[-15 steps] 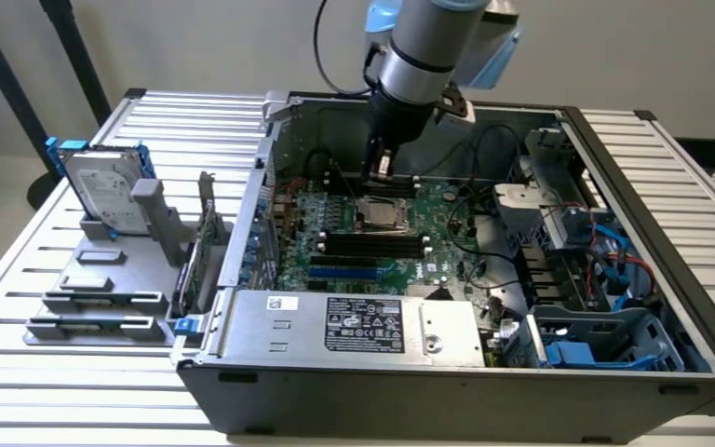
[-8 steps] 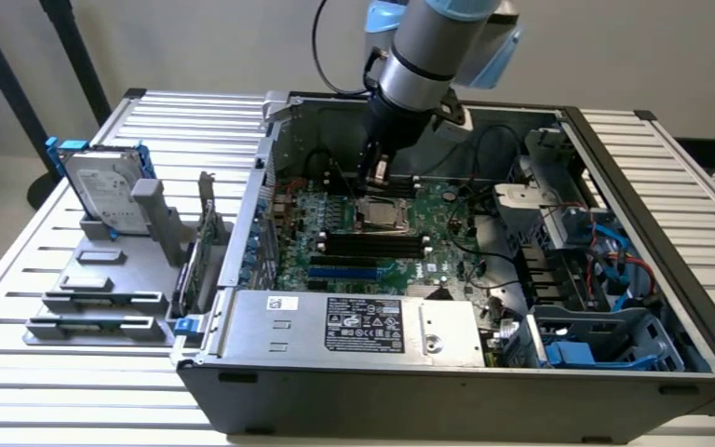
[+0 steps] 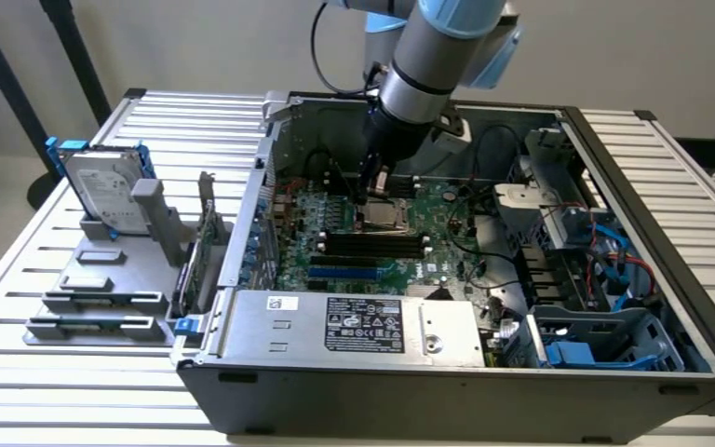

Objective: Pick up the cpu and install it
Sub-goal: 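Close the cpu cover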

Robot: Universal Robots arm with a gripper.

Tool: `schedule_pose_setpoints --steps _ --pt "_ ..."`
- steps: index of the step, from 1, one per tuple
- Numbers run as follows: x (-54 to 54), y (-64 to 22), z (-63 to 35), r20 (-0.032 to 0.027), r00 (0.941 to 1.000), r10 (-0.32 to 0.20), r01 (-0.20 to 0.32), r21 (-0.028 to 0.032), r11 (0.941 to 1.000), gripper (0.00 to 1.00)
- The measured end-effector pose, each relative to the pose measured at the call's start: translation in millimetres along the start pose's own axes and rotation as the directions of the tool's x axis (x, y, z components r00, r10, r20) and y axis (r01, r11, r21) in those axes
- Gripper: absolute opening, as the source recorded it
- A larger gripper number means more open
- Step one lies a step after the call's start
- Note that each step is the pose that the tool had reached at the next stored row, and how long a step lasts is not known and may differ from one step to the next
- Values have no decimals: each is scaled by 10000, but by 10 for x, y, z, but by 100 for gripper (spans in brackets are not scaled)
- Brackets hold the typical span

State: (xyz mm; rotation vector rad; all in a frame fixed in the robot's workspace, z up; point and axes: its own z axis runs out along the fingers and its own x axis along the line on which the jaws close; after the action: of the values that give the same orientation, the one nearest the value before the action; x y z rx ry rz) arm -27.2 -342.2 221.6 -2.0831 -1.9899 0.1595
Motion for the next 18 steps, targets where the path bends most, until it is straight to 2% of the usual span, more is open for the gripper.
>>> schedule_pose_setpoints --steps 12,15,16,18 --pt "26 29 222 8 10000 -30 30 3 10000 14" --pt "18 37 264 28 10000 -25 25 15 10000 14" --pt "17 38 266 17 10000 -28 28 12 10000 14" --pt "20 36 261 -94 9999 -57 57 14 10000 14"
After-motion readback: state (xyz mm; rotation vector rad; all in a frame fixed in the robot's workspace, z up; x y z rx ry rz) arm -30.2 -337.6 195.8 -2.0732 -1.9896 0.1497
